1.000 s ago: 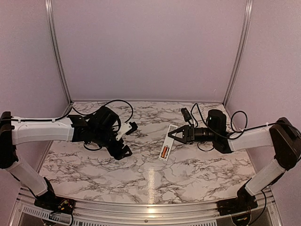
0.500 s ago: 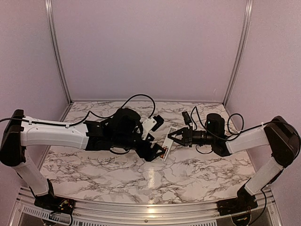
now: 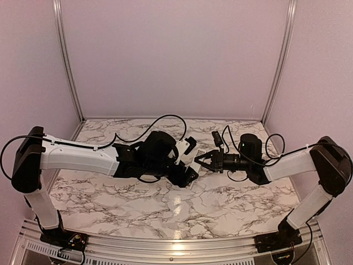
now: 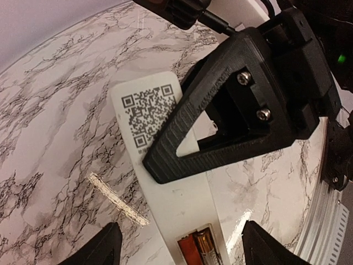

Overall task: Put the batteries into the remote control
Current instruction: Press the battery in the battery compartment.

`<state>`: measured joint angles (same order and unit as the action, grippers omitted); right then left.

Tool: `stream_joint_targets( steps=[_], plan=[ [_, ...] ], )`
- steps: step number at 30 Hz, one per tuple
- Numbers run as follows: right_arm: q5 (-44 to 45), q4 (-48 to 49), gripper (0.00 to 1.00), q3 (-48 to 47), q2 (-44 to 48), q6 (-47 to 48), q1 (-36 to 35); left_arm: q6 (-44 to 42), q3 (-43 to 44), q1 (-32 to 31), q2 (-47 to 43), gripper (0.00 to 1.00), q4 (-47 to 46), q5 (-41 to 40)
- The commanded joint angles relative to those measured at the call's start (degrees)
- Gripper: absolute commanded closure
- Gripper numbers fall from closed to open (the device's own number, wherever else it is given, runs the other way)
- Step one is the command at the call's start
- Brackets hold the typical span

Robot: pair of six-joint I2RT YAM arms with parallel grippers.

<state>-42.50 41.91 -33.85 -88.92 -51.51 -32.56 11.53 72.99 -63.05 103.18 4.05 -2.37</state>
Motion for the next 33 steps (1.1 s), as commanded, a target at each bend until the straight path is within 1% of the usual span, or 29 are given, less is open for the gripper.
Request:
stream_joint_targets(
  steps=[1, 3, 5, 10, 18, 21, 25, 28, 33],
  plan=[
    [-2.4, 4.6, 1.00, 0.2, 1.9, -0.2, -0.6, 1.5, -7.5, 2.5, -6.3, 0.21, -6.2, 12.5],
    [-3.9, 7.0, 1.00, 0.4, 2.0, -0.5, -0.7, 3.5, -10.7, 4.3, -7.9, 0.24, -10.1, 18.5],
    [-4.9, 7.9, 1.00, 0.3, 2.3, -0.5, -0.7, 4.1, -11.7, 5.1, -8.0, 0.28, -10.9, 21.3],
    [-5.7, 8.0, 1.00, -0.6, 2.8, 0.1, -1.8, 5.1, -11.4, 5.5, -7.2, 0.37, -11.1, 22.5],
    [-5.6, 7.7, 1.00, -1.3, 2.7, 0.4, -3.0, 6.5, -10.5, 6.2, -5.9, 0.43, -12.2, 24.0],
    [-5.5, 7.6, 1.00, -1.4, 2.9, 0.4, -2.9, 6.3, -10.7, 6.3, -5.6, 0.47, -11.8, 24.2],
    [-5.6, 7.6, 1.00, -1.7, 2.9, 0.2, -2.9, 5.8, -10.6, 6.3, -4.9, 0.48, -10.6, 23.7],
    [-5.7, 7.4, 1.00, -2.0, 2.8, 0.2, -3.0, 5.4, -10.0, 6.3, -4.2, 0.44, -9.5, 23.6],
    [-5.9, 7.6, 1.00, -2.3, 2.7, -0.2, -3.0, 5.1, -9.4, 6.3, -3.8, 0.45, -8.3, 21.9]
  ],
)
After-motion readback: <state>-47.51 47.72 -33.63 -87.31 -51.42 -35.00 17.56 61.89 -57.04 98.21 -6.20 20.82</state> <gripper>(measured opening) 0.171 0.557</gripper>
